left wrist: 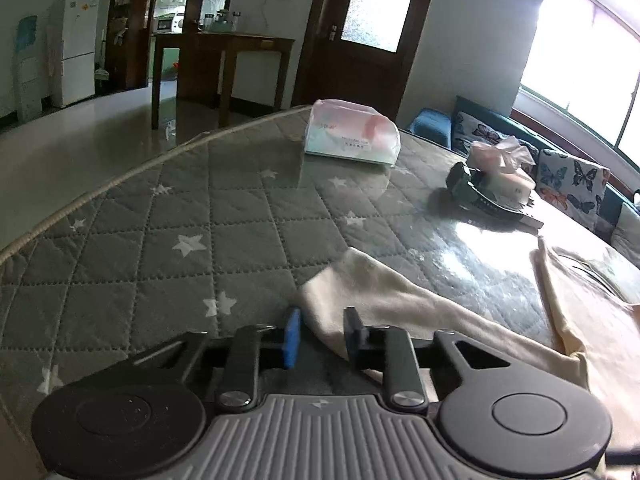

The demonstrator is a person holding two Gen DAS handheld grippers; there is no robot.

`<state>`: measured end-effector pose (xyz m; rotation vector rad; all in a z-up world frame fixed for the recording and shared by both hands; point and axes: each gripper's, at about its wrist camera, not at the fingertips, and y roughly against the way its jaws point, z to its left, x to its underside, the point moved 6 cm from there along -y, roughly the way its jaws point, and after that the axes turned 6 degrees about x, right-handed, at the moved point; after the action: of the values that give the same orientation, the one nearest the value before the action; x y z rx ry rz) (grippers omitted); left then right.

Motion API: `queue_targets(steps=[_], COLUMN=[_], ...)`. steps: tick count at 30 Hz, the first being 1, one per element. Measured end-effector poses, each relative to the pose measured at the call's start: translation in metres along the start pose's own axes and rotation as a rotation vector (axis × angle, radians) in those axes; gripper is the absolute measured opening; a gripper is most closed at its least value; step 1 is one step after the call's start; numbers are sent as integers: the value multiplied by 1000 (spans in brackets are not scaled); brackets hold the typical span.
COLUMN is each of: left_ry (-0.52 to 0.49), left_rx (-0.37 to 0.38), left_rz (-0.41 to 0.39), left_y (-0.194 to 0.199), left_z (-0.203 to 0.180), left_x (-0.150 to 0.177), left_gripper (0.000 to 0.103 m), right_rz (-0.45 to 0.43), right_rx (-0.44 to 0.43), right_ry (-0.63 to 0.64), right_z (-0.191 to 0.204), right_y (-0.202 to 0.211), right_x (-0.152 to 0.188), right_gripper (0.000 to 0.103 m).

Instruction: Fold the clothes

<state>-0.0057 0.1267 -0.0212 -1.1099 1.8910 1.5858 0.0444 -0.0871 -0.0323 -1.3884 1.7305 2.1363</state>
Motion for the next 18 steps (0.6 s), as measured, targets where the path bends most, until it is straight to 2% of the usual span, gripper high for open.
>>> queue_targets(steps=[1,3,7,9,13,16,18], left_ry=[5,16,25,30,33,22,32], left_rx=[1,4,5,6,11,3,2], left_rz=[-1,-4,-7,-4,-5,-9,-16], left_y=[1,2,5,6,4,2,3], left_z=[1,4,5,5,2,0,0], left_x=[0,0,1,2,1,0,-4], left_gripper=[11,11,13,22,24,22,8], right_rz=[7,-1,-33,-45,-37,-36,-43], right_rx=[-9,-7,-14,-6,22,43,57], right_ry=[8,56,42,7,-11,-23,-37], right_z=[4,16,13,5,-5,-10,-14], right_y=[-3,-3,8,15,21,28,34], right_x=[1,2,-2,-5,-3,3,6], right_gripper=[44,48,46,46,46,46,46])
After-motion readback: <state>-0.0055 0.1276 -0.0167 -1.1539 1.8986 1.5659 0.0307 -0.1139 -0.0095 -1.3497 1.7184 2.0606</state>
